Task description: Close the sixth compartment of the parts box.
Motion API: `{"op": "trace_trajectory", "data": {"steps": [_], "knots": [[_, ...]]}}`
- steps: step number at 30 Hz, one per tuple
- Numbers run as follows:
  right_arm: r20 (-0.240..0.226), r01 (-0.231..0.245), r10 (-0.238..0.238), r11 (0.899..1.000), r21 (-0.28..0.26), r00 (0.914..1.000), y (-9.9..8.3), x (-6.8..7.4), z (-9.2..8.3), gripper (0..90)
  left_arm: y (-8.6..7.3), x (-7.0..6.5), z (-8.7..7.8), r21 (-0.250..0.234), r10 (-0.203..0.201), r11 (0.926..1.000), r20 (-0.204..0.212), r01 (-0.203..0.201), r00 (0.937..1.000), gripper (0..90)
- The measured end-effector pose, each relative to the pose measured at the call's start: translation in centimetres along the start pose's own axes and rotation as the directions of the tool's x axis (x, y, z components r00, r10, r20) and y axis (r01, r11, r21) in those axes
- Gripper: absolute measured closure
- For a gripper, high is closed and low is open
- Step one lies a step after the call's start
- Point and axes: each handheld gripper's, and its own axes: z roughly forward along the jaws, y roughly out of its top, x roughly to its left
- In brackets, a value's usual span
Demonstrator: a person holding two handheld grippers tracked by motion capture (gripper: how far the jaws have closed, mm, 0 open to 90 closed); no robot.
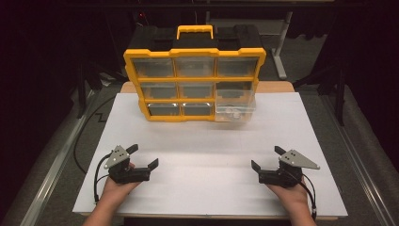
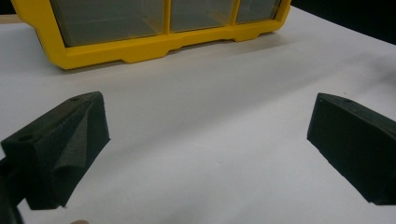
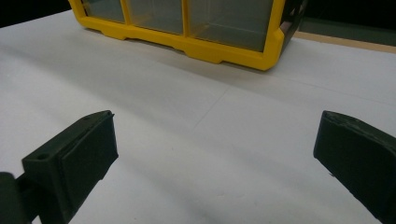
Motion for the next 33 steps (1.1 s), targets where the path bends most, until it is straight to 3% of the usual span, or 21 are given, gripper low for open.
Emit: {"op": "trace_trajectory", "data": {"steps": [14,20,23,33], "knots": [[-0.015,0.009,-0.009,1.0,0.003,0.9999,-0.06,0.03,-0.35,6.2,0.07,-0.15,-0.4,-0.017,0.002,0.9999,-0.005,-0.002,1.0,0.2],[-0.008,0.0,0.0,1.0,-0.006,1.0,-0.08,-0.12,-0.59,16.8,0.04,-0.13,-0.37,-0.015,0.007,0.9999,-0.001,-0.007,1.0,0.2],[-0.002,0.018,-0.018,1.0,-0.004,0.9998,0.0,-0.01,-0.62,20.2,0.04,-0.15,-0.39,-0.016,0.008,0.9998,0.0,-0.008,1.0,0.2],[-0.015,-0.002,0.002,1.0,-0.017,0.9999,0.0,0.09,-0.75,45.1,0.03,-0.12,-0.36,-0.014,0.009,0.9999,0.001,-0.009,1.0,0.2]]}}
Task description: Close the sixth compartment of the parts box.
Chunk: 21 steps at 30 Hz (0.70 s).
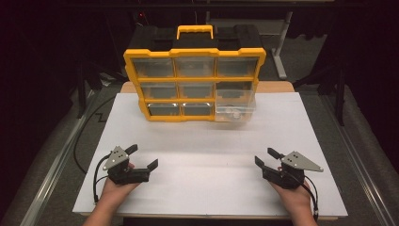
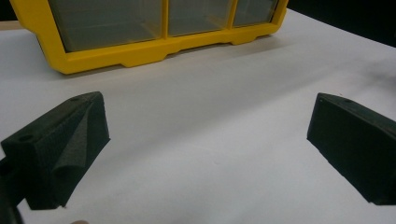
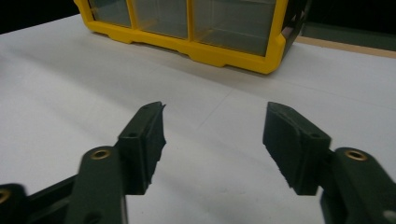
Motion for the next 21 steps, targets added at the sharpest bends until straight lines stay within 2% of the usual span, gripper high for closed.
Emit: {"op": "trace_trajectory", "data": {"steps": [16,21], "knots": [[-0.029,-0.003,0.004,1.0,0.023,0.9996,-0.15,0.57,0.39,88.9,0.01,-0.03,0.02,-0.001,0.004,1.0,0.005,-0.004,1.0,0.2],[-0.036,-0.007,0.008,1.0,0.031,0.9993,-0.09,0.85,0.69,90.0,0.0,0.0,-0.01,-0.003,0.006,1.0,0.007,-0.006,1.0,0.2]]}}
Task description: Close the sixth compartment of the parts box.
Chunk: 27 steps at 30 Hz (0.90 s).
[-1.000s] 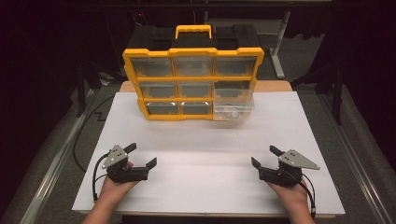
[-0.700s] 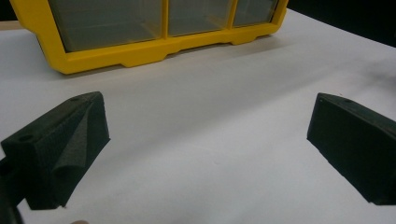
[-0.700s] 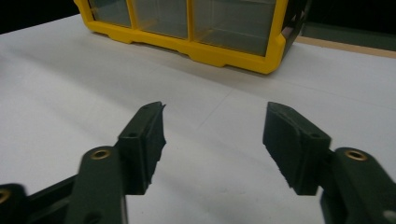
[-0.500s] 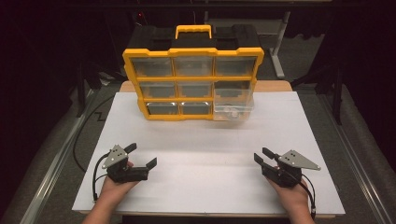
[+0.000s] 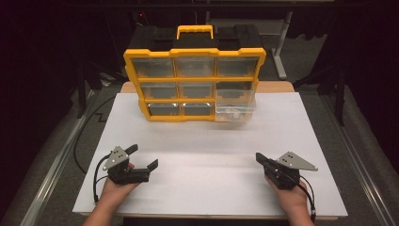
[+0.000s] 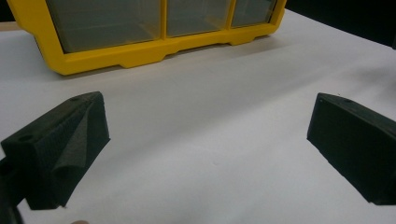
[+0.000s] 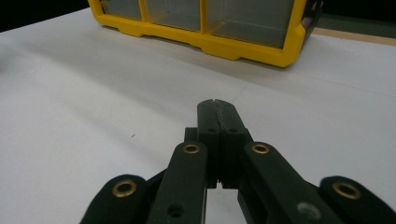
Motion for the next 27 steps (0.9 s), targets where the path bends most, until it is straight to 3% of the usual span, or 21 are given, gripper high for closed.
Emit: {"op": "trace_trajectory", "data": {"steps": [13,18,23,27], "knots": [[-0.027,0.044,-0.044,0.999,0.012,0.9987,0.4,1.8,2.0,90.0,0.0,-0.2,0.1,-0.004,0.014,0.9999,0.01,-0.014,0.9998,0.1],[-0.01,0.073,-0.073,0.997,0.02,0.9973,0.7,2.3,2.7,90.0,0.0,-0.2,0.1,-0.004,0.017,0.9999,0.012,-0.017,0.9998,0.2],[-0.023,0.081,-0.081,0.996,0.02,0.9965,1.1,2.5,3.2,90.0,-0.1,-0.3,0.1,-0.005,0.021,0.9998,0.016,-0.021,0.9997,0.2],[-0.046,0.057,-0.057,0.998,0.005,0.9973,1.7,2.5,3.6,90.0,-0.1,-0.4,0.1,-0.007,0.024,0.9997,0.015,-0.024,0.9996,0.2]]}}
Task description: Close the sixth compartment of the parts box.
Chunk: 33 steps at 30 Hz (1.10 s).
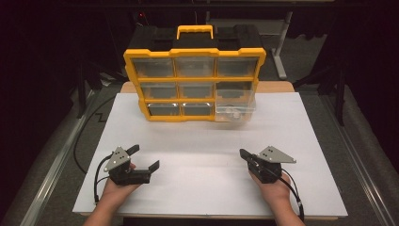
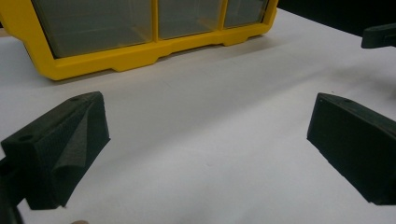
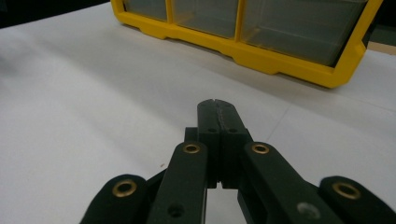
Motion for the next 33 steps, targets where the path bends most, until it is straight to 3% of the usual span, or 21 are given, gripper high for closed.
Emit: {"op": "trace_trajectory", "data": {"steps": [21,33], "knots": [[0.062,0.011,-0.007,0.998,-0.061,0.998,3.7,-1.0,2.0,90.0,0.0,0.1,0.1,0.001,0.003,1.0,0.005,-0.003,1.0,0.2],[0.072,0.032,-0.025,0.995,-0.094,0.9971,6.1,-0.9,2.4,90.0,0.0,0.1,0.1,-0.001,0.003,1.0,0.009,-0.003,1.0,0.2]]}}
